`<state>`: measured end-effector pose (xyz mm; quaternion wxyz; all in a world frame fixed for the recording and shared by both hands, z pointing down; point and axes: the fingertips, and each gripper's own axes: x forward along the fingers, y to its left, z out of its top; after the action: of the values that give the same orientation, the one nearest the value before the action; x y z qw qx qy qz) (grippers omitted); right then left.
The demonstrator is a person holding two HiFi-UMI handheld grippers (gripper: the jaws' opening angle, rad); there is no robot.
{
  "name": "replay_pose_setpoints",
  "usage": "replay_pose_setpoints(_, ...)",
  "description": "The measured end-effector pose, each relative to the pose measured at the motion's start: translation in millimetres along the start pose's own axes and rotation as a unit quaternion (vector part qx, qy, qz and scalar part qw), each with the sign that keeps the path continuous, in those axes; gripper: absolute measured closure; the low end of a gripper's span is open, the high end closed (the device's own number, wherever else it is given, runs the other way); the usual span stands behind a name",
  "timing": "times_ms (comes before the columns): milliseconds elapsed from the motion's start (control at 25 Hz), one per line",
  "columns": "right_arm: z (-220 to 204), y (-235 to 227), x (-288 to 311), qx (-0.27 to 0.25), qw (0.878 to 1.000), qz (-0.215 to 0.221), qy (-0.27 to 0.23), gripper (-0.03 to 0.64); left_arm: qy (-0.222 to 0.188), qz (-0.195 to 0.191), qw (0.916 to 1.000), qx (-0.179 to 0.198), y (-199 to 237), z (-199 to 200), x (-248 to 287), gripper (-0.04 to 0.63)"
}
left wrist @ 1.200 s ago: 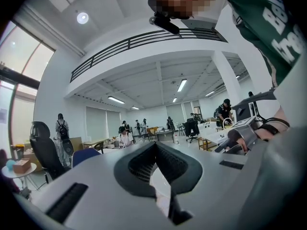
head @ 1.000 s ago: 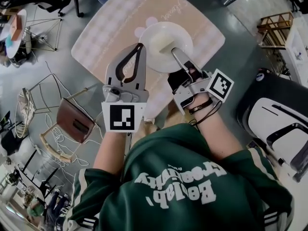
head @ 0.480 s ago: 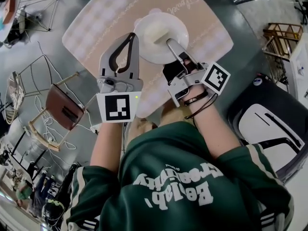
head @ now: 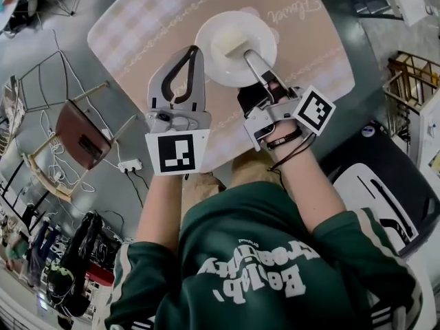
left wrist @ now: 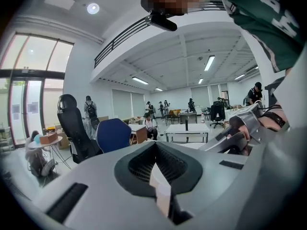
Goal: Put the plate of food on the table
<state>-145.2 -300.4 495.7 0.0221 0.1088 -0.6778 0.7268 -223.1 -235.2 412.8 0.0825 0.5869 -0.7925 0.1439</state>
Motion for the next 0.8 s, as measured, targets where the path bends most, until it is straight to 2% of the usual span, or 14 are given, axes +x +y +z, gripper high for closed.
replay_pose_setpoints(240, -14, -19, 29, -0.002, 0.999, -0.005, 0.032, 0.593, 0.015, 0.019, 0.9997, -0.004, 15, -25, 8, 0.586)
replay_pose_setpoints(800, -13, -53, 70, 0.003, 0.999, -0.028, 0.038, 0.594, 0.028, 0.048, 0.9981, -0.026, 32, -66, 22, 0.586)
